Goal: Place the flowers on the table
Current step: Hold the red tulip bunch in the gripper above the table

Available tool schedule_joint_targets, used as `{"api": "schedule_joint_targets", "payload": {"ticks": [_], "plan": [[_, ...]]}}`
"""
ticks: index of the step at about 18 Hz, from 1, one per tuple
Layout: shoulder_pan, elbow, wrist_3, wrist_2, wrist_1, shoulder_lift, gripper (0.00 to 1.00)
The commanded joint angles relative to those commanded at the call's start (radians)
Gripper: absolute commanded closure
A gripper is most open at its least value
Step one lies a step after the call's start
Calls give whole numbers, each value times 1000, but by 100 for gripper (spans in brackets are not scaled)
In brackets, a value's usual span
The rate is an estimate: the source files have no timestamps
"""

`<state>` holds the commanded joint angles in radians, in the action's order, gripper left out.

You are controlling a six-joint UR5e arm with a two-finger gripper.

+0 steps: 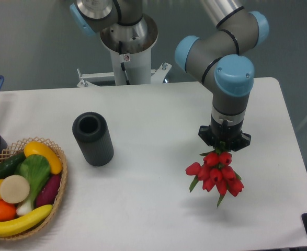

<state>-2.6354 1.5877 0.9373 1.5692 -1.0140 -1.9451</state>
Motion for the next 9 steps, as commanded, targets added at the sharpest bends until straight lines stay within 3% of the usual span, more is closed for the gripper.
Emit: {"api": "schedule_joint_targets", "payload": {"ticks": [9], "plan": [[0,-2,0,0,2,-11,98]]}}
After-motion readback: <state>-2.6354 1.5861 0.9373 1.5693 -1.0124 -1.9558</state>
